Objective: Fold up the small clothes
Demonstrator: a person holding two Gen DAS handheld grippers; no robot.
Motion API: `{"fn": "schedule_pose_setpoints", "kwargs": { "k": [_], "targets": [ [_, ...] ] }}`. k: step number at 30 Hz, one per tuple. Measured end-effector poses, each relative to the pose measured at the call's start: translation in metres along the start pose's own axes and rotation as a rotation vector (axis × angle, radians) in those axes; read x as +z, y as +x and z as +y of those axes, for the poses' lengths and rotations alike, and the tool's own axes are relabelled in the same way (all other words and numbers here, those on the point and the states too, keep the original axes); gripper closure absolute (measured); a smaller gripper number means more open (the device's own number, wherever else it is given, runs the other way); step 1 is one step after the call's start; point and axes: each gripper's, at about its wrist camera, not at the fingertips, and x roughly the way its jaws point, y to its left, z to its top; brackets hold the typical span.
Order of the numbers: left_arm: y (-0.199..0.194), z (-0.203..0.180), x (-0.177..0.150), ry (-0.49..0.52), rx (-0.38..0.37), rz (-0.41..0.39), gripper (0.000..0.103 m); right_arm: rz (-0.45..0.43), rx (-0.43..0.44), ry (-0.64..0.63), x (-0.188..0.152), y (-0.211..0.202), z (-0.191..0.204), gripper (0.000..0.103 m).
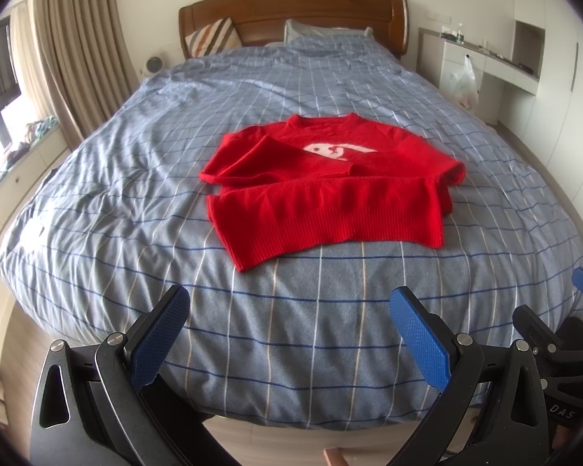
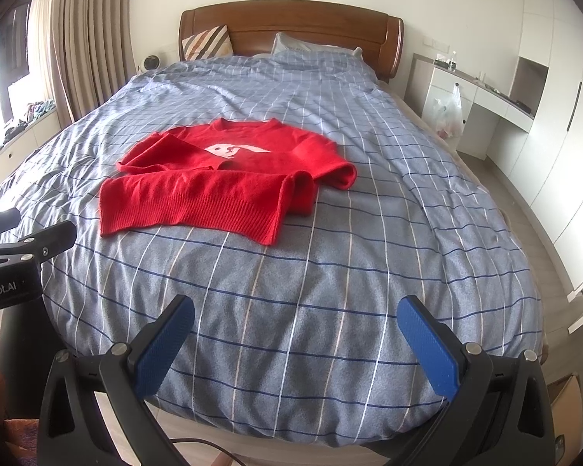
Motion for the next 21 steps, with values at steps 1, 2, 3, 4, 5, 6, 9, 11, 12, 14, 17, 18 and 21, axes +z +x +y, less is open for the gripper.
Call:
{"fn": "schedule_pose_setpoints", "kwargs": {
  "k": [1, 2, 3, 4, 5, 6, 9, 11, 12, 14, 17, 18, 21],
  "targets": [
    [0.0001, 0.0003, 0.0004, 0.001, 0.000, 0.000, 0.000, 0.000, 0.000, 0.000, -0.0005, 0.0003, 0.0002, 0.000],
    [0.0001, 0.0004, 0.0005, 0.000, 0.000, 0.000, 0.000, 0.000, 0.000, 0.000, -0.0004, 0.0002, 0.0000, 0.000],
    [0.0001, 0.0003, 0.0002, 0.000, 0.000, 0.000, 0.000, -0.001, 0.000, 0.001, 0.0001, 0.0003, -0.0005, 0.000],
    [0.0002, 0.0004, 0.0006, 0.000, -0.001, 0.001, 0.000, -0.001, 0.000, 0.001, -0.0001, 0.0002, -0.0001, 0.000],
    [0.0002, 0.0005, 0.0006, 0.001, 0.000, 0.002, 0.000, -0.001, -0.001, 0.000, 0.0001, 0.0002, -0.0004, 0.000],
    [0.0002, 0.0002, -0.0004, 0.000, -0.001, 0.003, 0.000, -0.001, -0.001, -0.001, -0.0005, 0.0001, 0.0005, 0.000],
    [0.0011, -0.0002, -0.0028, -0.004, -0.003, 0.009, 0.000, 0.002, 0.002, 0.000, -0.0008, 0.0011, -0.0002, 0.000],
    [0.0016, 0.0005, -0.0029, -0.007, -0.004, 0.011, 0.000, 0.004, 0.003, 0.000, -0.0012, 0.0017, 0.0000, 0.000],
    [0.0010, -0.0002, -0.0040, -0.007, -0.004, 0.011, 0.000, 0.004, 0.004, 0.000, -0.0014, 0.0017, 0.0002, 0.000],
    [0.0013, 0.0001, -0.0037, -0.006, -0.004, 0.012, 0.000, 0.005, 0.004, 0.000, -0.0017, 0.0017, 0.0008, 0.000],
    [0.0017, 0.0009, -0.0026, -0.006, -0.005, 0.012, 0.000, 0.005, 0.005, 0.000, -0.0015, 0.0017, 0.0007, 0.000],
    [0.0018, 0.0007, -0.0030, -0.006, -0.004, 0.013, 0.000, 0.004, 0.005, 0.000, -0.0015, 0.0017, 0.0007, 0.000],
    [0.0053, 0.0019, -0.0021, 0.001, -0.009, 0.020, 0.000, 0.003, 0.015, 0.007, -0.0023, 0.0023, -0.0003, 0.000]
  ]
}}
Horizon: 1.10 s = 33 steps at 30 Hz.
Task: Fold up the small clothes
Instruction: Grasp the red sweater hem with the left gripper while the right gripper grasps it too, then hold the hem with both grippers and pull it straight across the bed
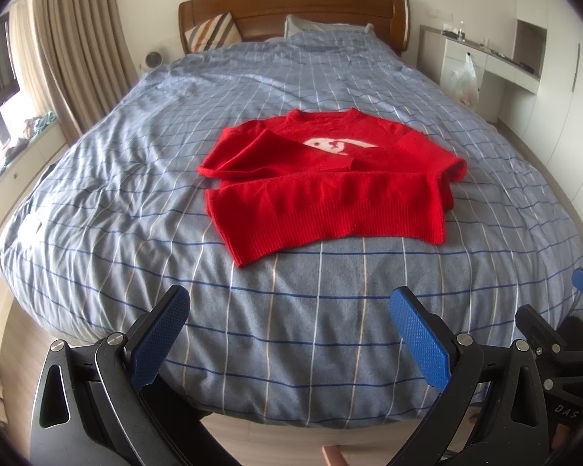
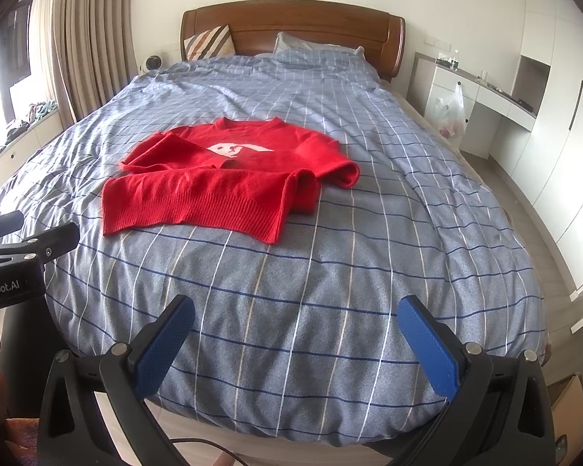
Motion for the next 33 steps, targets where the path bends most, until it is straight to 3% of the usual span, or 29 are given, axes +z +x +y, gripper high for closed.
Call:
{"fn": "schedule_pose_setpoints", "kwargs": {
  "k": [3, 8, 13, 14, 16, 19, 20, 21, 22, 23, 26, 29, 33],
  "targets": [
    [0.013, 0.017, 0.005, -0.029, -0.038, -0.008, 0.000, -0.018, 0.051, 0.021, 0.000, 0.004, -0.013, 0.000],
    [0.074, 0.061, 0.010, -0.124, -0.165, 0.108, 0.000, -0.017, 0.108, 0.079, -0.001, 0.036, -0.051, 0.000],
    [0.138, 0.074, 0.020, -0.149, -0.134, 0.178, 0.004, 0.056, 0.305, 0.198, 0.015, 0.090, -0.065, 0.001],
    [0.147, 0.077, 0.021, -0.164, -0.127, 0.187, 0.010, 0.067, 0.345, 0.204, 0.019, 0.101, -0.061, 0.002],
    [0.160, 0.081, 0.024, -0.193, -0.128, 0.215, 0.026, 0.097, 0.397, 0.211, 0.030, 0.125, -0.049, 0.015],
    [0.173, 0.083, 0.027, -0.205, -0.146, 0.230, 0.054, 0.138, 0.452, 0.249, 0.043, 0.158, -0.038, 0.020],
    [0.175, 0.083, 0.029, -0.200, -0.150, 0.228, 0.084, 0.160, 0.458, 0.258, 0.047, 0.171, -0.034, 0.024],
    [0.176, 0.085, 0.030, -0.210, -0.176, 0.239, 0.099, 0.180, 0.461, 0.268, 0.049, 0.181, -0.032, 0.043],
    [0.175, 0.089, 0.031, -0.232, -0.202, 0.245, 0.100, 0.201, 0.461, 0.281, 0.050, 0.190, -0.032, 0.076],
    [0.171, 0.093, 0.032, -0.245, -0.217, 0.240, 0.100, 0.211, 0.450, 0.290, 0.050, 0.195, -0.033, 0.097],
    [0.146, 0.107, 0.030, -0.234, -0.262, 0.220, 0.100, 0.201, 0.487, 0.301, 0.046, 0.178, -0.044, 0.099],
    [0.113, 0.120, 0.019, -0.193, -0.303, 0.221, 0.101, 0.200, 0.546, 0.277, 0.033, 0.134, -0.053, 0.099],
    [0.092, 0.120, -0.012, -0.118, -0.277, 0.261, 0.101, 0.246, 0.568, 0.242, 0.003, 0.092, -0.050, 0.099]
  ]
}}
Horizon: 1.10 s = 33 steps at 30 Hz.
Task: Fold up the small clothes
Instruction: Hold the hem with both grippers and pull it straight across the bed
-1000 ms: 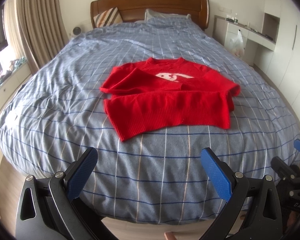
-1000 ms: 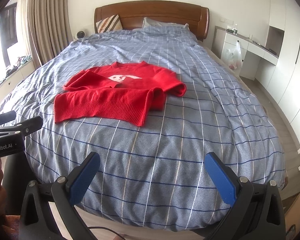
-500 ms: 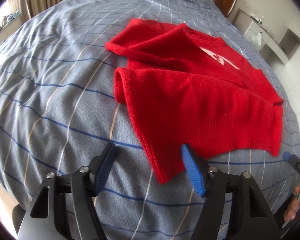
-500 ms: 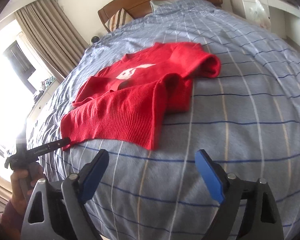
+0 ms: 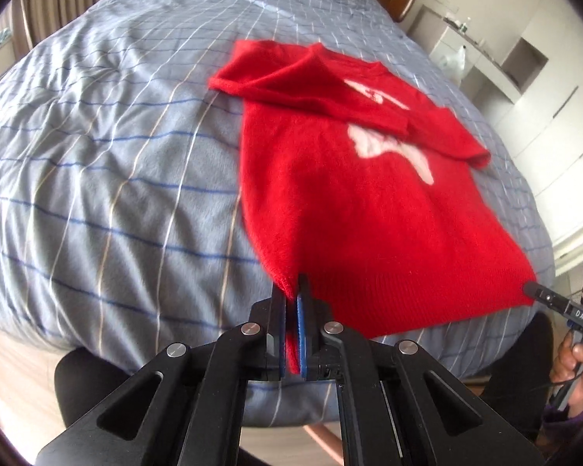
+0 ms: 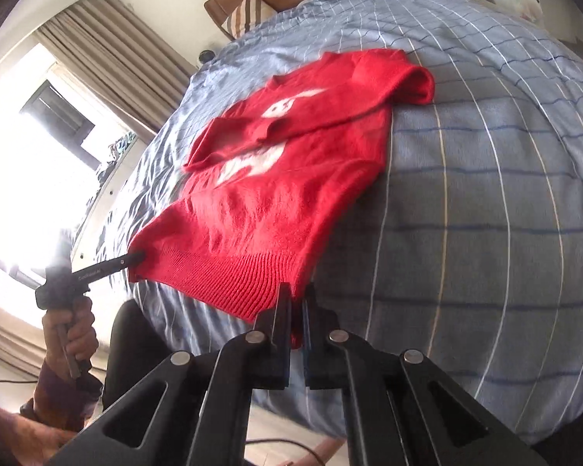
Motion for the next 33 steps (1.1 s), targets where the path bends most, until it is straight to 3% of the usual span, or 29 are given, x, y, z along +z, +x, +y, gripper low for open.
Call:
{"fn": "schedule_pose_setpoints", "kwargs": {
  "k": [2, 6, 15, 33],
  "targets": [
    [0.010, -0.001, -0.012, 0.023, 0.061, 0.019, 0.101, 0.042, -0.019, 0.018, -0.018, 0.007, 0.000, 0.099],
    [0.032, 0.004, -0.021, -0.022, 0.096, 0.050, 0.101, 0.097, -0.098, 0.108, -0.038, 0.039, -0.017, 0.099],
    [0.059, 0.008, -0.022, -0.056, 0.171, 0.038, 0.101, 0.085, -0.247, 0.092, -0.040, 0.071, -0.024, 0.100],
    [0.071, -0.005, -0.023, -0.062, 0.212, 0.022, 0.100, 0.046, -0.274, 0.032, -0.051, 0.076, -0.018, 0.099]
  ]
}}
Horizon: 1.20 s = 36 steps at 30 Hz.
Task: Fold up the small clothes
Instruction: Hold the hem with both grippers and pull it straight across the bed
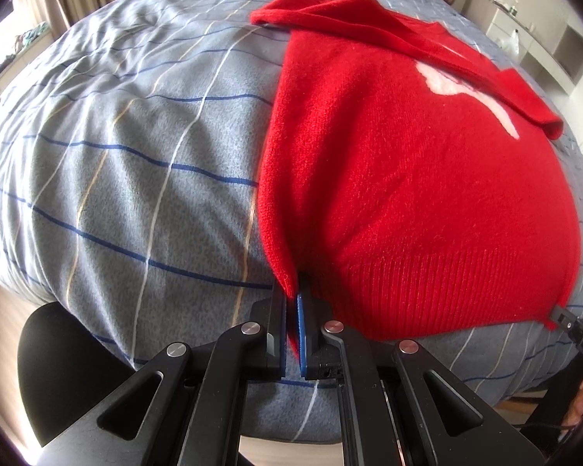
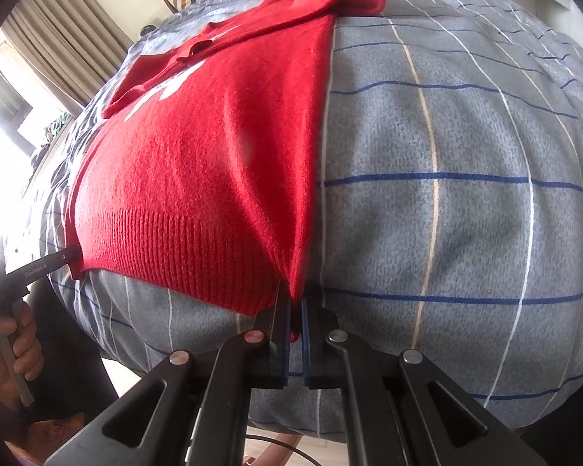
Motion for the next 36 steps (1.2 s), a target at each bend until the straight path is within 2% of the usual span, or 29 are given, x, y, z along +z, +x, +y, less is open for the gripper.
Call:
{"fn": "schedule_pose_setpoints", "kwargs": {
  "k": [36],
  "targets": [
    [-0.0033, 0.0058, -0.0051, 0.002, 0.005, -0.001, 0.099, -0.005, -0.013, 0.000, 0.0002, 0.0036, 0.0051, 0.099]
  ]
}}
